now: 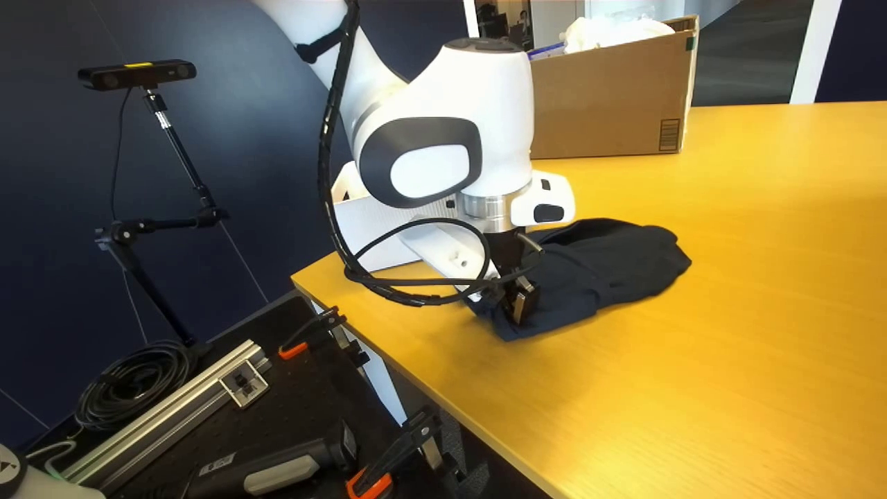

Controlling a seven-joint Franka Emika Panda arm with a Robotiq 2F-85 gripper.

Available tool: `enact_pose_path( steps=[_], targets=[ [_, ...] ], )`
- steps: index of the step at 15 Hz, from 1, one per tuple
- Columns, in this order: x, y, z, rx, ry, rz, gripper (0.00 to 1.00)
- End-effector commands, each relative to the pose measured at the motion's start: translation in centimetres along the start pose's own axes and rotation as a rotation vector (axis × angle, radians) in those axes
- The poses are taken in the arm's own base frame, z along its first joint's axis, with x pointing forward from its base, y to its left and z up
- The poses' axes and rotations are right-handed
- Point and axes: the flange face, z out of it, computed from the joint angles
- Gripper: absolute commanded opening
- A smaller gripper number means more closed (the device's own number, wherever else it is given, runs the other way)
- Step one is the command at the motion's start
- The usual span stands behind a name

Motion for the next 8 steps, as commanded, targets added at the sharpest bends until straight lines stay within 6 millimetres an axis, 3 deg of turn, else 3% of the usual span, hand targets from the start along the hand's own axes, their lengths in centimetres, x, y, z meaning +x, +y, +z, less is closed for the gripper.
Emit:
enact_pose_path(
  steps=[1,8],
  targets=[
    [-4.1,0.3,-3.5,-0.029,-0.016,0.030,0.04],
    [-10.7,1.7,-12.4,-0.053,0.101,0.099,0.04]
  ],
)
